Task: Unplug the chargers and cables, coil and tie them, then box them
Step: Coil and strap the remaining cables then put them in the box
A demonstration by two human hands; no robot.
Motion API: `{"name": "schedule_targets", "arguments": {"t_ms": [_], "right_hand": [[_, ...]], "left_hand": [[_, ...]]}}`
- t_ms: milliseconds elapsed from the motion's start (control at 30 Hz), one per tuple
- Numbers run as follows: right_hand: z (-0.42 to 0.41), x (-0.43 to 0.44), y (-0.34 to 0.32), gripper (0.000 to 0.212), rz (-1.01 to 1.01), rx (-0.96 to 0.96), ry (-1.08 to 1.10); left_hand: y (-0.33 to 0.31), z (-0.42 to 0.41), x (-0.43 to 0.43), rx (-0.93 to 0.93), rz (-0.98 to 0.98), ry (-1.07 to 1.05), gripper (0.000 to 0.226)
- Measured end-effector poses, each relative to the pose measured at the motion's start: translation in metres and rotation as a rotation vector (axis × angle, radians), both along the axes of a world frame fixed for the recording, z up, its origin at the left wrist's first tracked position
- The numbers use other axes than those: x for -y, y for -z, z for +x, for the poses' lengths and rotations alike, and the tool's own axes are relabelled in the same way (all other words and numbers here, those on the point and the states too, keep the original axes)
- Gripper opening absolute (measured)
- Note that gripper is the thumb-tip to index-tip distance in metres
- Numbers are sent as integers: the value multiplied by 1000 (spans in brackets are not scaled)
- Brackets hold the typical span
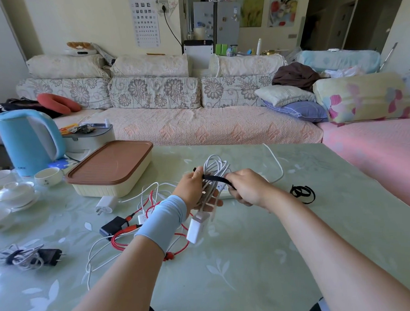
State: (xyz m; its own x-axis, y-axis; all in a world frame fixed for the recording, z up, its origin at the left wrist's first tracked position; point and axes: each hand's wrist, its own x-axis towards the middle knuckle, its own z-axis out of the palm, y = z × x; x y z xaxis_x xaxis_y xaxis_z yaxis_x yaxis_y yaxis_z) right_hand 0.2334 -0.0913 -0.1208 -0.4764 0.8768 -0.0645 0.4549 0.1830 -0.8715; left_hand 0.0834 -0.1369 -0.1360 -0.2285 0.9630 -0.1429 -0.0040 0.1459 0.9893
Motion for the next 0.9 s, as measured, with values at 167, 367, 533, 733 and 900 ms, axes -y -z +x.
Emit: {"name": "schedule_targets", "arguments": {"t_ms": [167,367,533,733,900], "right_hand": [[-11,1,8,35,223,53,162],[-23,0,10,43,293,-8,250],[-21,-2,7,39,297,34,172],[7,-9,9,35,15,-83,-249],[12,-13,15,25,71,-1,-245]], "left_hand": [[0,7,2,164,-82,51,43],[1,6,-8,104,-112,-53,30],[3,-2,-13,107,-74,-165,29],[1,-24,-10,276,-120,-158,36],[-3,-14,-4,318,-91,26,40]]}}
